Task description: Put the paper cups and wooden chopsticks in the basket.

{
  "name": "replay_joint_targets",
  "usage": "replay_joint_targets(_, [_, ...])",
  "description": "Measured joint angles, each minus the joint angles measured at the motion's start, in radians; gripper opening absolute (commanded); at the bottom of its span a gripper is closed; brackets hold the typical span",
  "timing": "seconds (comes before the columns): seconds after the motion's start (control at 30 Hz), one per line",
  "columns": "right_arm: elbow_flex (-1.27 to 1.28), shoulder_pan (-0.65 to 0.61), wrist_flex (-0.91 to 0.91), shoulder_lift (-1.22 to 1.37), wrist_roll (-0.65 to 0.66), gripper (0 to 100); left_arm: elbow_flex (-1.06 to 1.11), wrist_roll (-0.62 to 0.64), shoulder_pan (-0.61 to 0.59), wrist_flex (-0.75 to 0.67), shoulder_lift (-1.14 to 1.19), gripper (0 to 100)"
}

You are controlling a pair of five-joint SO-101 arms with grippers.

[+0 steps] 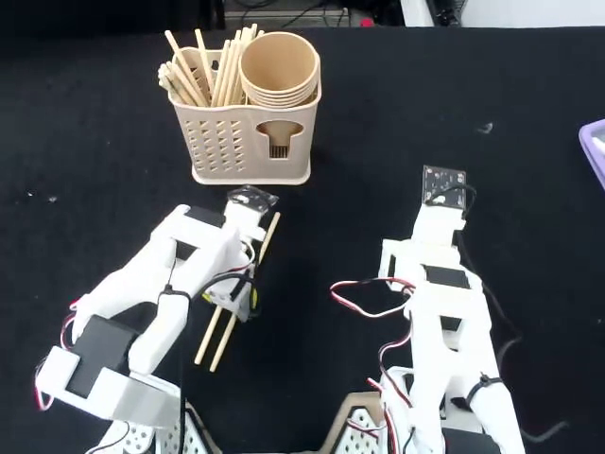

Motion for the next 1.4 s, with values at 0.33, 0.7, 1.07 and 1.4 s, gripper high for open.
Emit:
replay_joint_targets(0.33, [0.000,0.000,0.000,0.000,0.000,12.8,0.028,-0.018,0.025,0.000,-0.043,6])
replay_joint_targets(0.7, [0.000,0.000,0.000,0.000,0.000,12.8,0.091,-0.020,0.063,-0.015,-0.101,3])
replay_joint_targets(1.07, [0.000,0.000,0.000,0.000,0.000,12.8,0.152,-0.080,0.051,-0.014,-0.269,3])
replay_joint_targets(1.4, [0.000,0.000,0.000,0.000,0.000,12.8,0.247,-0.302,-0.135,-0.008,-0.753,3])
